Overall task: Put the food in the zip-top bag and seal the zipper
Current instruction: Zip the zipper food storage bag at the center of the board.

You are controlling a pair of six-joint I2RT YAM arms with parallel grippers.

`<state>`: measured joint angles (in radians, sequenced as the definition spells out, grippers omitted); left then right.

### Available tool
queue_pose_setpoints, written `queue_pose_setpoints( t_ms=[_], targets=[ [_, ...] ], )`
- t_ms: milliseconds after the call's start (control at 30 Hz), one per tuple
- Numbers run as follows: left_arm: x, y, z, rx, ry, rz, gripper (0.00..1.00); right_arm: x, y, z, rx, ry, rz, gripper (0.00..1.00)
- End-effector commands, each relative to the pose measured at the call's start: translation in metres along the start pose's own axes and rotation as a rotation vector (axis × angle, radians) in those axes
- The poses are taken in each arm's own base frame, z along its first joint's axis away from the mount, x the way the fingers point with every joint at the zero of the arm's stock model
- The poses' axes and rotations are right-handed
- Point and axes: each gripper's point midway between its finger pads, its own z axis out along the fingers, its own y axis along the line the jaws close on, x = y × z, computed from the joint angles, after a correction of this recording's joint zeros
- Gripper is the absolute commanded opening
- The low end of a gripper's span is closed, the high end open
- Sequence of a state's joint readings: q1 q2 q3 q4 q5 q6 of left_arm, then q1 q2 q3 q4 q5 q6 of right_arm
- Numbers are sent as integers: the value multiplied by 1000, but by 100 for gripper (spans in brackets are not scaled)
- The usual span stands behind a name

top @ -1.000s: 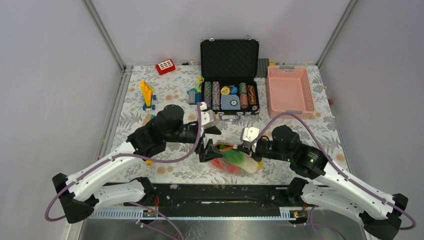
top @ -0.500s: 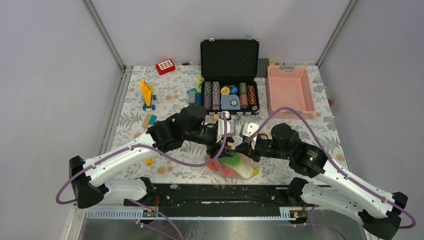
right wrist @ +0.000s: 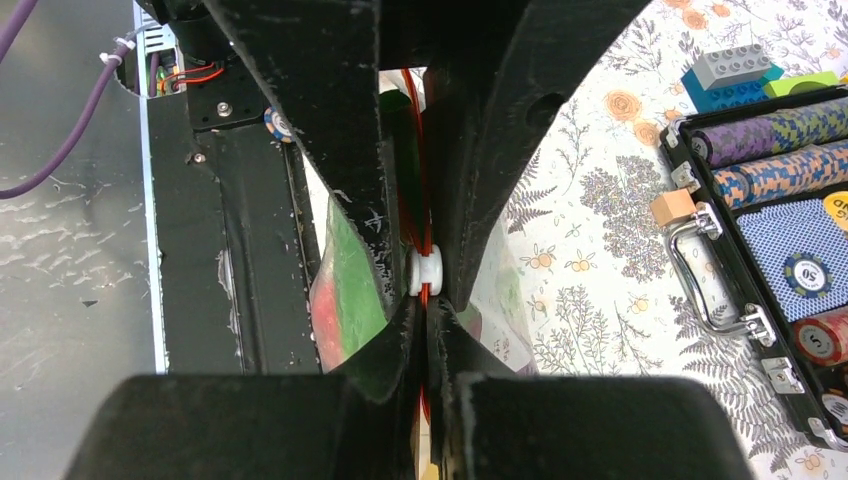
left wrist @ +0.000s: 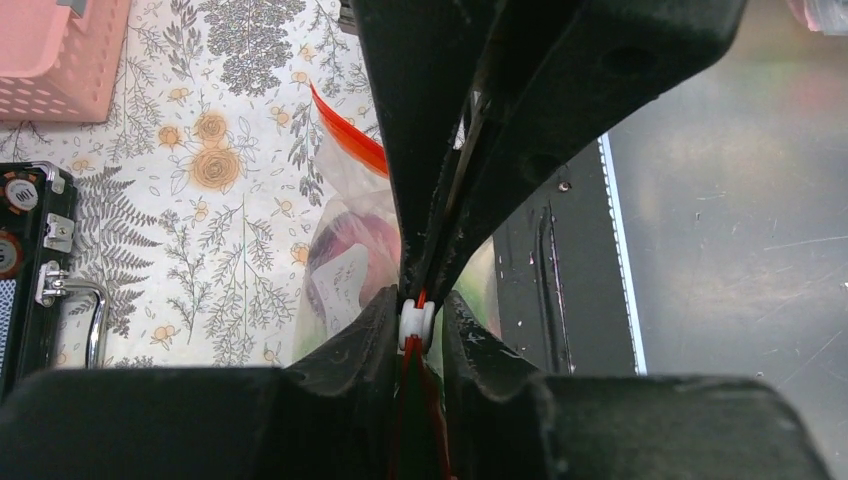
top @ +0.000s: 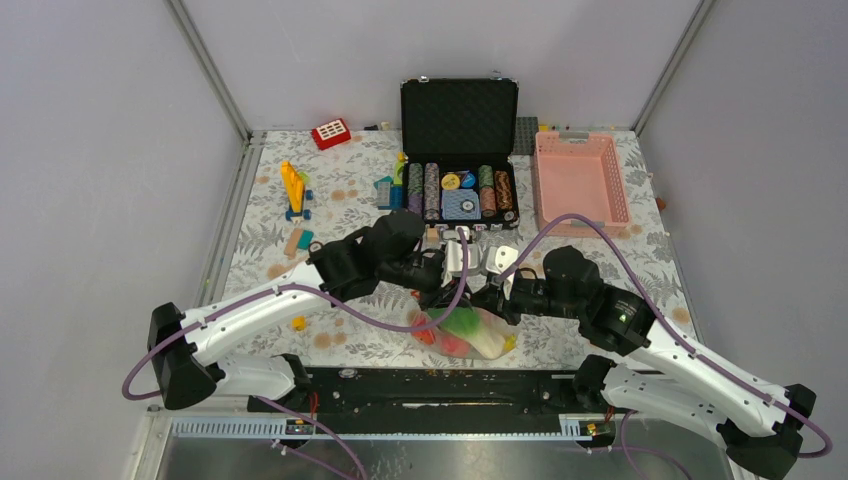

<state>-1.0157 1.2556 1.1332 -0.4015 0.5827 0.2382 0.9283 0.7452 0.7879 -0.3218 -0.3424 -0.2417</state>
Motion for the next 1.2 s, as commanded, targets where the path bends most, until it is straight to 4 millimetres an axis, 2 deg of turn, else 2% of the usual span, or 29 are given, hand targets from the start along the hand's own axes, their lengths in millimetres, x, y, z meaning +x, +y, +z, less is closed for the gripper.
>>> queue_pose_setpoints(
  t_ms=[0, 33, 67, 100, 233, 467, 633, 800, 967, 1000, 1033, 1067, 1100, 1133, 1167],
  targets=[
    [-32, -3, -4, 14, -87, 56, 15, -42, 0, -5, -6, -137, -55, 0],
    [-32, -3, -3, 13, -88, 54, 11, -40, 1, -4, -13, -130, -58, 0],
    [-32, -3, -3, 15, -88, 50, 2, -39, 1, -4, -18, -126, -61, 0],
    [-32, -3, -3, 15, -88, 48, 0, -38, 2, -4, -21, -121, -60, 0],
    [-23, -4, -7, 1, -53, 35, 0, -30, -8, -5, 31, -72, -61, 0],
    [4, 7, -38, -199, 15, -43, 0, 26, -42, -17, 216, 164, -117, 0],
    [34, 14, -51, -317, 71, -140, 0, 48, -53, -26, 267, 268, -175, 0],
    [45, 13, -54, -349, 76, -193, 0, 47, -54, -29, 251, 283, -225, 0],
    [22, 12, -46, -293, 4, -125, 0, 27, -35, -15, 131, 147, -284, 0],
    [15, 8, -42, -253, -11, -105, 7, 23, -31, -13, 111, 124, -288, 0],
    [9, 4, -38, -209, -24, -88, 26, 22, -28, -11, 91, 109, -289, 0],
    [7, 1, -33, -170, -26, -79, 37, 20, -25, -9, 72, 98, -289, 0],
    [2, -3, -30, -134, -32, -65, 44, 19, -23, -8, 61, 89, -287, 0],
    [-1, -5, -27, -108, -35, -53, 56, 17, -23, -6, 58, 83, -285, 0],
    [-4, -4, -24, -97, -34, -48, 63, 16, -22, -5, 55, 78, -284, 0]
  ],
)
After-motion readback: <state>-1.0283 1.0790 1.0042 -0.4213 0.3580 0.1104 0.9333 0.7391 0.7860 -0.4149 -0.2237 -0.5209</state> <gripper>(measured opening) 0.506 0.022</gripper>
